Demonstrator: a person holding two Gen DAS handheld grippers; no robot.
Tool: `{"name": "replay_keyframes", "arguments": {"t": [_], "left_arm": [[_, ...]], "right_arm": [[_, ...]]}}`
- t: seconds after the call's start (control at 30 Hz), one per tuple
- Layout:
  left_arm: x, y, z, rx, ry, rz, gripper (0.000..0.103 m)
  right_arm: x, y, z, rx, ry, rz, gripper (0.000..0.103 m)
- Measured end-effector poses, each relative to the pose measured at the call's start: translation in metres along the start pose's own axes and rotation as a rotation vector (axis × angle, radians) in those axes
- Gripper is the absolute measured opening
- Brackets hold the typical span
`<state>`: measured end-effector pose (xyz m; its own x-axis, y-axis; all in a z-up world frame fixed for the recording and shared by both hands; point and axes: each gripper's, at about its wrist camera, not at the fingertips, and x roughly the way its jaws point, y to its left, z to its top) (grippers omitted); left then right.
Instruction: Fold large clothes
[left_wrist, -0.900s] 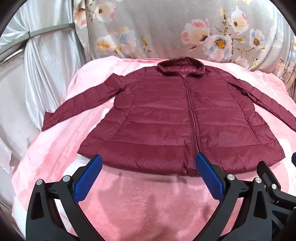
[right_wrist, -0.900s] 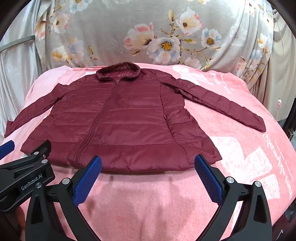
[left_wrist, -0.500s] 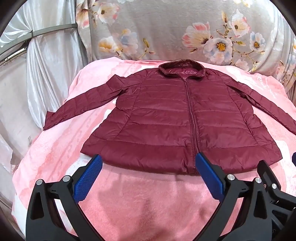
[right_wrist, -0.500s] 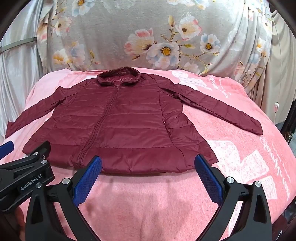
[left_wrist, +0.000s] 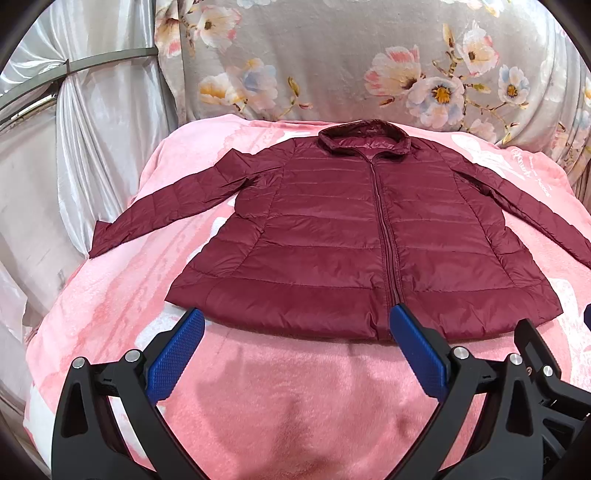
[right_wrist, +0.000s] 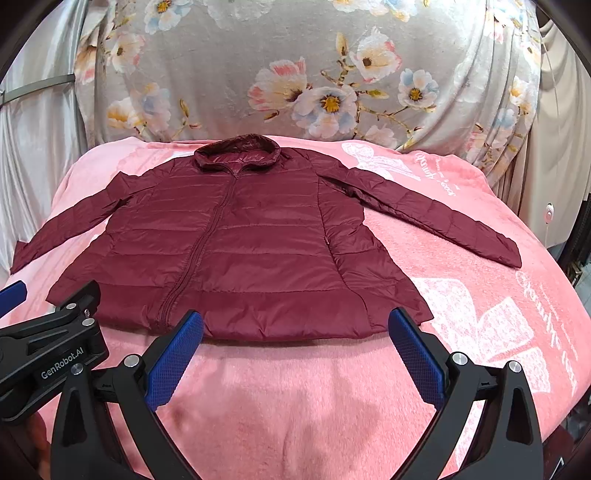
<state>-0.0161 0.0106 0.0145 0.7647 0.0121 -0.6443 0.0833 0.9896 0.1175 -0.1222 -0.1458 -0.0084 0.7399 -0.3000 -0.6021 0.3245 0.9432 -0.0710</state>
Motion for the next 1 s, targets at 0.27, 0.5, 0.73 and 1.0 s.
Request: {"name": "replay_keyframes", "arguments": {"t": [0.27,0.5,0.73,1.0], "left_arm": [[-0.0012,0.0016,0.0011,-0.002,0.003,0.000,0.098],[-0.0010,0.0065,0.0000,-0.007,0.009,-0.002,0.098],[0.0010,0.0074,-0.0026,-0.008,0.011,0.000,0.098],[0.0026,0.0070,-0.0041,-0.006,0.012,0.001,0.098]], "right_arm": [[-0.0013,-0.0001,-0.0004,-0.001,-0.002,-0.001,0.098],[-0.0026,0.0024,-0.0030,-0.003,0.002,-0.002,0.098],[-0.0023,0.0045,-0.0069,-0.003,0.009,0.000,0.098],[0.0012,0.0037,-0.0070,0.001,0.014,0.002,0.098]]}}
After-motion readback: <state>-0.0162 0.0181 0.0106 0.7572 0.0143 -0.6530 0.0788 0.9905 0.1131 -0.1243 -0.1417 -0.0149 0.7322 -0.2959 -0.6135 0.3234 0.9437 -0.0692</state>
